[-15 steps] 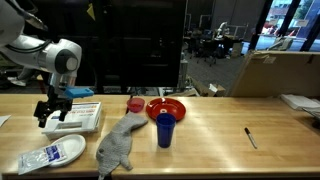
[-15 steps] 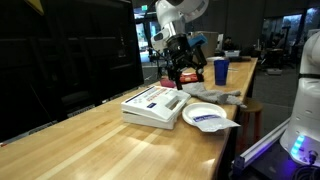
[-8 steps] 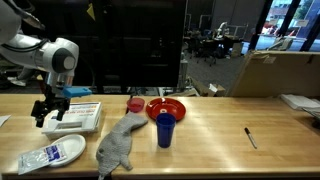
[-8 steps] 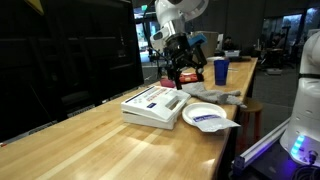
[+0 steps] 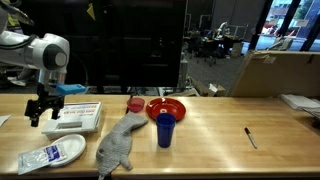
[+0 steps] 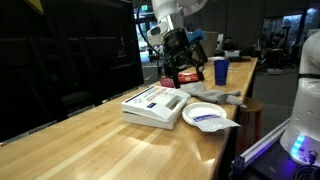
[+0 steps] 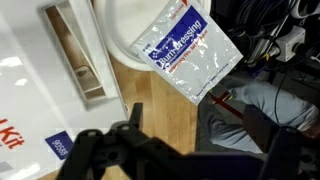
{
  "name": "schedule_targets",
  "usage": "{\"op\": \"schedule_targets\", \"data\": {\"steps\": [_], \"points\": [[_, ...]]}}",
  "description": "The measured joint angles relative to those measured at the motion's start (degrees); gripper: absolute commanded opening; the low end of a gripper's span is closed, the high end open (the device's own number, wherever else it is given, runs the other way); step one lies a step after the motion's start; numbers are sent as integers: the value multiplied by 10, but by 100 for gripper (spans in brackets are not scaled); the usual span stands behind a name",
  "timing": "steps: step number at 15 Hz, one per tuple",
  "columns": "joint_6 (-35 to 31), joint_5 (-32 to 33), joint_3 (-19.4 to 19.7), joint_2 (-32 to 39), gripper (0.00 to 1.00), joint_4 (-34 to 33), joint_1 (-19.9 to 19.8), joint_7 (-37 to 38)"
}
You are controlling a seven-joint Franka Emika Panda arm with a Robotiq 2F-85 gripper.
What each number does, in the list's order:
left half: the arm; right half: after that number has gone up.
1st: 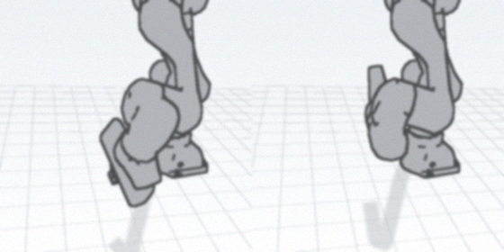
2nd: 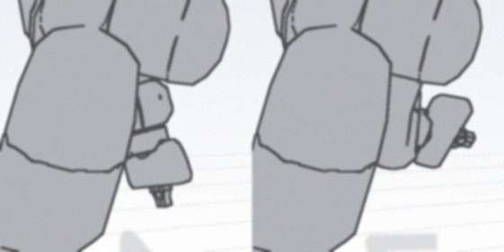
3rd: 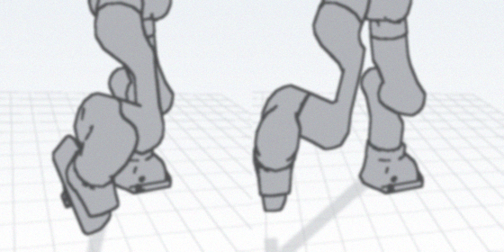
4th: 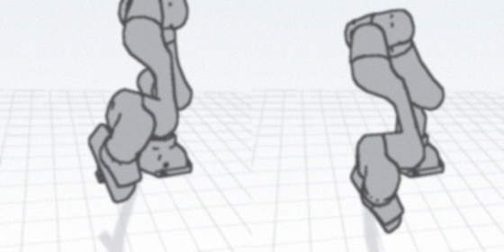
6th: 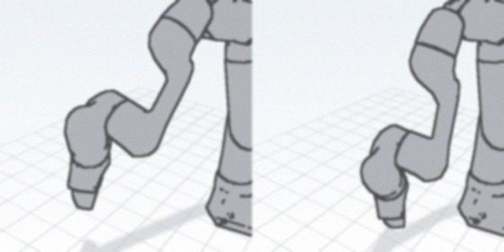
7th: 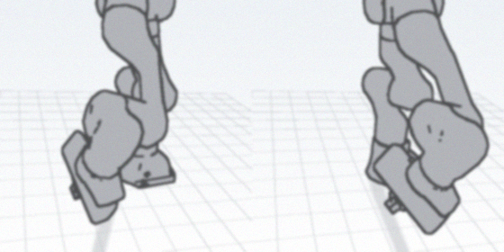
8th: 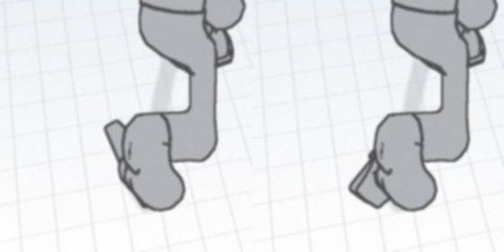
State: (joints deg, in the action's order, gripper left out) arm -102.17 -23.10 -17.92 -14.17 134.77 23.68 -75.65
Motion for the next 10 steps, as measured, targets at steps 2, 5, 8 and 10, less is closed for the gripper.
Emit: {"op": "schedule_targets", "data": {"steps": [2,5,8,10], "points": [[-4,15,-6,-8,100,2,0,1],[-19,27,-12,-18,100,12,2,3],[-41,29,-14,-23,100,28,7,7],[-63,29,-15,-25,100,41,11,8]]}}
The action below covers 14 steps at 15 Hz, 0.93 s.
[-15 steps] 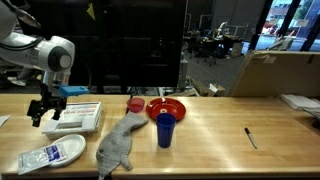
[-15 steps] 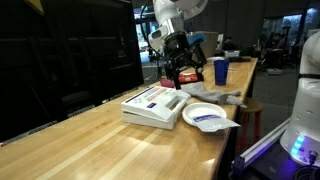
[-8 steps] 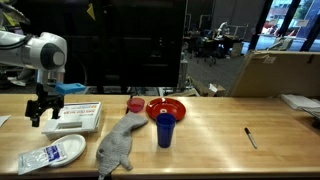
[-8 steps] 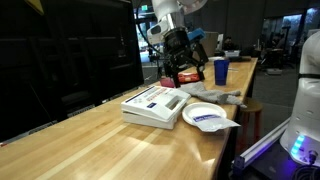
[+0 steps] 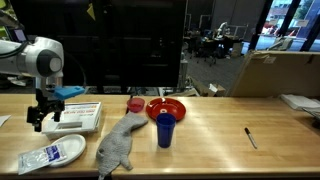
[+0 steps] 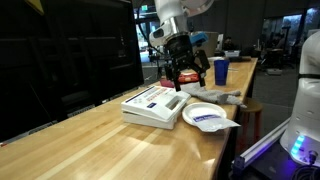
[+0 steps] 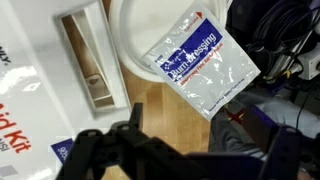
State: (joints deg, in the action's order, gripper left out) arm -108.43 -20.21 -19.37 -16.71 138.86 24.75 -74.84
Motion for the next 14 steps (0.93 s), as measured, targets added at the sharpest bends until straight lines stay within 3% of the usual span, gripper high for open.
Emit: {"op": "schedule_targets", "data": {"steps": [6,14], "points": [[-82,0,0,-1,100,45,6,0],[-126,0,0,-2,100,72,20,0]]}}
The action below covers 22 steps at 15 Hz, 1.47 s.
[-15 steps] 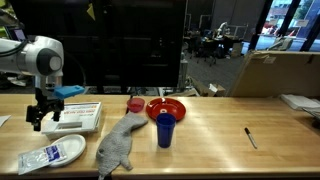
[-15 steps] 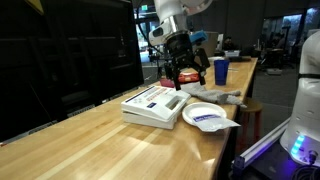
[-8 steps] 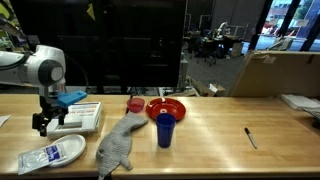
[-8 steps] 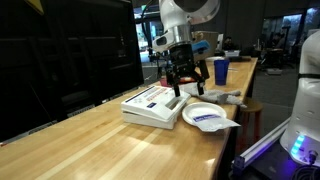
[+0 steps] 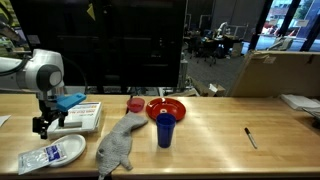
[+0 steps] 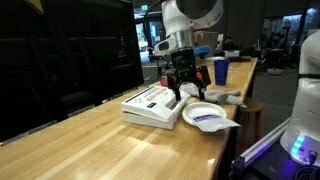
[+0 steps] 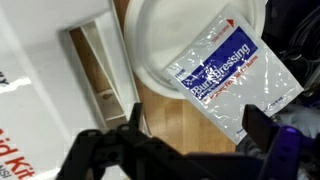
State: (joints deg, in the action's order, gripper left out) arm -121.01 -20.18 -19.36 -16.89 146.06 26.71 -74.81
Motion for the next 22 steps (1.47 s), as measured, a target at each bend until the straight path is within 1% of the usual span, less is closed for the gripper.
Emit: {"op": "schedule_targets", "data": {"steps": [8,16,22], "points": [[-70,25,-2,0,100,19,7,23],[-73,28,-3,0,100,32,26,33],[-76,32,-3,0,100,29,29,33]]}}
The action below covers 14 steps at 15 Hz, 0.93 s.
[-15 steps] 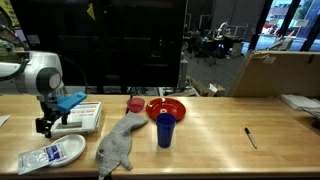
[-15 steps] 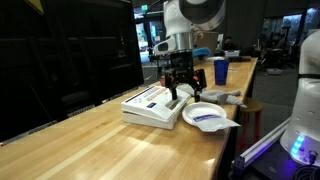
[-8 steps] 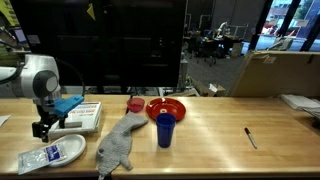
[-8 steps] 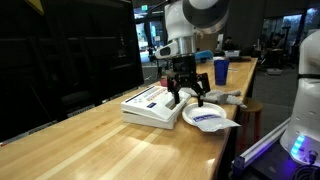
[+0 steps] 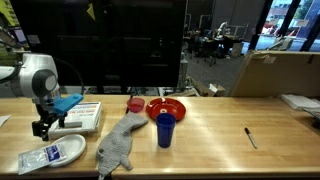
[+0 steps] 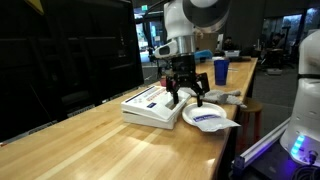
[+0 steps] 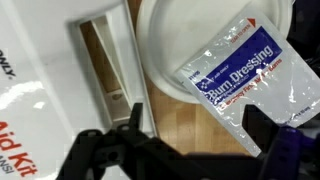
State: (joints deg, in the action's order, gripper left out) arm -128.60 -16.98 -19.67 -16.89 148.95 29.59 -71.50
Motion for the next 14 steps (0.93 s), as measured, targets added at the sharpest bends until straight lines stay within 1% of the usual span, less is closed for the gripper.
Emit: {"op": "schedule_targets", "data": {"steps": [6,14], "points": [[2,61,13,5,100,-19,-14,-1],[19,63,14,18,100,-34,-14,-2]]}}
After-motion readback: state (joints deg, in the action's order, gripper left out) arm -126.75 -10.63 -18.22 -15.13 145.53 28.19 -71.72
